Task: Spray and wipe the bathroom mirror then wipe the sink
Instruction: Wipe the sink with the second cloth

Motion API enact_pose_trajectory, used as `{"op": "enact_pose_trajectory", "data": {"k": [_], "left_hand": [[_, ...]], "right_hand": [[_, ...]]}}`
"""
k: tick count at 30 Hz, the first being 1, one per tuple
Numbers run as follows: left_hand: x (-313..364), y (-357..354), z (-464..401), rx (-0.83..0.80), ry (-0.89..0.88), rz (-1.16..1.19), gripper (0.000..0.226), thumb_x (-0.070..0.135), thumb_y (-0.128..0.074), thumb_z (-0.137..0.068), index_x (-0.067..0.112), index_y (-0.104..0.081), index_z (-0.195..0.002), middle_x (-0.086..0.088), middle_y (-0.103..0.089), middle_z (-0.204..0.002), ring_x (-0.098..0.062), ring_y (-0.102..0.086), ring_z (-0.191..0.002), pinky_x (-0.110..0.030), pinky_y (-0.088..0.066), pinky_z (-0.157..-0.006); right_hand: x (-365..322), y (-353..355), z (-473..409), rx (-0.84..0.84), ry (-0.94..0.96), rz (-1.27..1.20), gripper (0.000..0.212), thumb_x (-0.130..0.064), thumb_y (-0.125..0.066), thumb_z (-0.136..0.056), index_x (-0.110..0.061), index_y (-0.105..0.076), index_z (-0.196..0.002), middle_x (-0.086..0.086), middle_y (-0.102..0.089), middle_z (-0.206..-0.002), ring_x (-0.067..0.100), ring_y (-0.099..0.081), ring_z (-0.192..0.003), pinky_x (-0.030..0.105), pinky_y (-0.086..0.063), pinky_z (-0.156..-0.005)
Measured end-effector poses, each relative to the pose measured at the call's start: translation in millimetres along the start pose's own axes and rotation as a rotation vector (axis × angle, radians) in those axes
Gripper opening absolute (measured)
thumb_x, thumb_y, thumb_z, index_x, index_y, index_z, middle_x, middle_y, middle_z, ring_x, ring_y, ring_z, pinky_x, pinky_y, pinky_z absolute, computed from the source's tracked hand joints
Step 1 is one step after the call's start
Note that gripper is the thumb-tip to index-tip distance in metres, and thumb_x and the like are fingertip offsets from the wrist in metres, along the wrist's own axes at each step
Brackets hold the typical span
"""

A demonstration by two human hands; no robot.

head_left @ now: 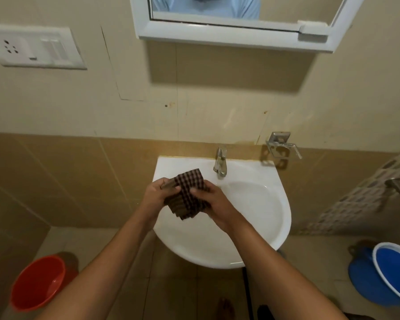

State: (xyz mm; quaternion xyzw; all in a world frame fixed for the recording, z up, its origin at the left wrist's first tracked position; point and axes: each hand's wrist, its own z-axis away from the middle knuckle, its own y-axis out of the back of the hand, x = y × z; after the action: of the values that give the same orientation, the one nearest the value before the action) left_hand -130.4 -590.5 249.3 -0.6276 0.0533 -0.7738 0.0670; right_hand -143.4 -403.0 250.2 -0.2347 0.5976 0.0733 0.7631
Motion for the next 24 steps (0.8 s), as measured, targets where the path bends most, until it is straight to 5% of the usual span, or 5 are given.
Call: {"op": "enact_pose_trajectory", "data": {"k": [4,10,15,20,24], "left_hand": [[18.9,1.6,0.5,-0.053,-0.082,-0.14,0.026,0.012,-0.079,-0.066,0.003,-0.066,-0.087,-0.01,-0.069,-0.081,-0.019,-0.065,-0.07,-0.025,-0.053,-0.057],[17.5,-4.3,12.0,-0.195,0.022,0.134,0.047,0.017,-0.074,-0.077,-0.001,-0.063,-0.119,-0.018,-0.071,-0.108,-0.028,-0.068,-0.092,-0.033,-0.058,-0.072],[6.7,-18.7,14.2,-0.232,0.056,0.063,0.08,0.031,-0.091,-0.049,0.003,-0.066,-0.119,-0.021,-0.07,-0.113,-0.029,-0.066,-0.093,-0.035,-0.053,-0.069],[18.3,-37.9,10.0,-0.279,0.07,0.039,0.049,0.012,-0.072,-0.07,0.004,-0.065,-0.118,-0.021,-0.071,-0.113,-0.031,-0.069,-0.097,-0.036,-0.056,-0.072],[21.2,-56.2,7.9,-0.238,0.082,0.068,0.033,-0.01,-0.062,-0.082,0.006,-0.061,-0.111,-0.017,-0.073,-0.104,-0.022,-0.072,-0.083,-0.027,-0.057,-0.06]], "right_hand": [[-10.3,-0.2,1.5,0.042,0.057,0.31,0.036,-0.012,-0.077,-0.081,-0.016,-0.066,-0.115,0.01,-0.072,-0.112,0.025,-0.068,-0.105,0.05,-0.054,-0.093],[-24.4,-3.6,9.6,0.139,0.103,0.144,0.036,-0.009,-0.066,-0.09,-0.008,-0.058,-0.126,0.009,-0.068,-0.123,0.025,-0.063,-0.115,0.04,-0.053,-0.097],[-32.9,6.5,25.9,0.182,0.022,0.175,0.044,-0.012,-0.071,-0.086,-0.012,-0.057,-0.127,0.005,-0.067,-0.123,0.02,-0.064,-0.114,0.037,-0.052,-0.097],[-43.5,24.3,47.1,0.198,-0.052,0.272,0.057,-0.008,-0.073,-0.082,-0.02,-0.051,-0.134,-0.002,-0.064,-0.126,0.013,-0.06,-0.115,0.03,-0.051,-0.093],[-50.7,38.6,62.3,0.248,-0.046,0.195,0.051,0.002,-0.057,-0.09,-0.025,-0.051,-0.133,0.001,-0.063,-0.125,0.022,-0.059,-0.117,0.042,-0.053,-0.09]]}}
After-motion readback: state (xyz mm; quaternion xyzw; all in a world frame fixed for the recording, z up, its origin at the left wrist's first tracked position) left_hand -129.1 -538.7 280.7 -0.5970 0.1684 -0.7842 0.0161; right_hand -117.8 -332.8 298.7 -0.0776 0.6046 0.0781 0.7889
